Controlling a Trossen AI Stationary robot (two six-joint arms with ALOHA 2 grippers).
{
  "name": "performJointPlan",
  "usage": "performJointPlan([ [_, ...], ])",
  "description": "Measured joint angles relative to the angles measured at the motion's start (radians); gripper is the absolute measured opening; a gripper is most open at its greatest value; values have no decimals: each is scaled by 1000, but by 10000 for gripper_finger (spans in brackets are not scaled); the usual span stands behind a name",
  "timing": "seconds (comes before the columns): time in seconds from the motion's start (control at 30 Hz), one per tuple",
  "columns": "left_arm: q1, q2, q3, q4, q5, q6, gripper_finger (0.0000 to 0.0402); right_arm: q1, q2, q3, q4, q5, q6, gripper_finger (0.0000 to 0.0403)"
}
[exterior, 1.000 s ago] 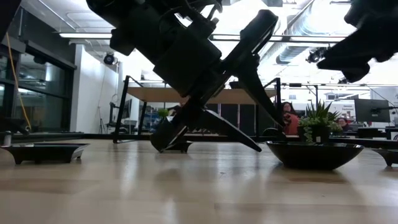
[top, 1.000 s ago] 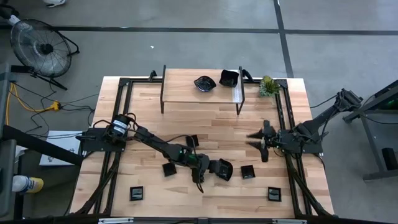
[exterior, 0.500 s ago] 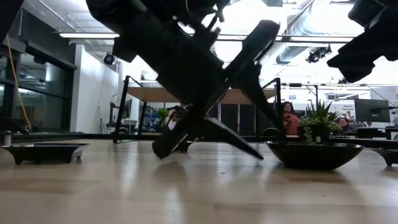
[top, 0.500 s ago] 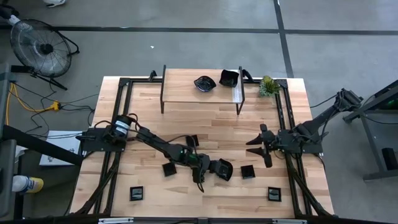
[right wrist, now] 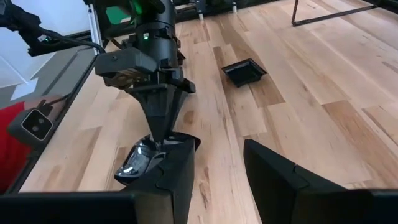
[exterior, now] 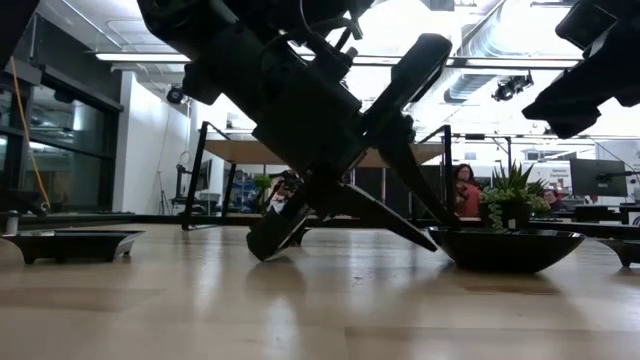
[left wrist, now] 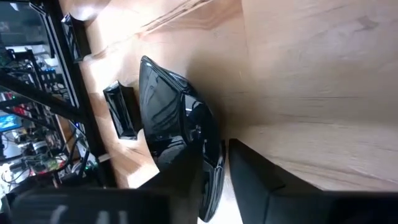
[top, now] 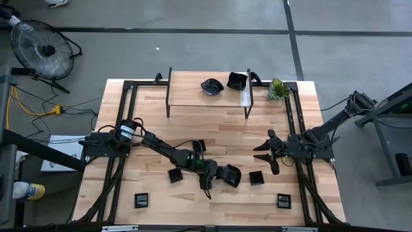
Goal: Pick & Place Mini shaped plates
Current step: Stack the leaf-shaped plate on top of the other leaf-shaped plates on the shelf
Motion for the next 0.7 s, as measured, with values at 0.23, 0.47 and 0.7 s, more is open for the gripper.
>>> performJointPlan([
  [0.23,0,0,0,0,-1,0,7,0,0,0,0,0,0,134],
  [0.47,-1,0,0,0,-18,-1,3,0,0,0,8,0,1,134],
  [0.7,-1,-8,39,-80,-223,-176,2,0,0,0,9,3,22,134],
])
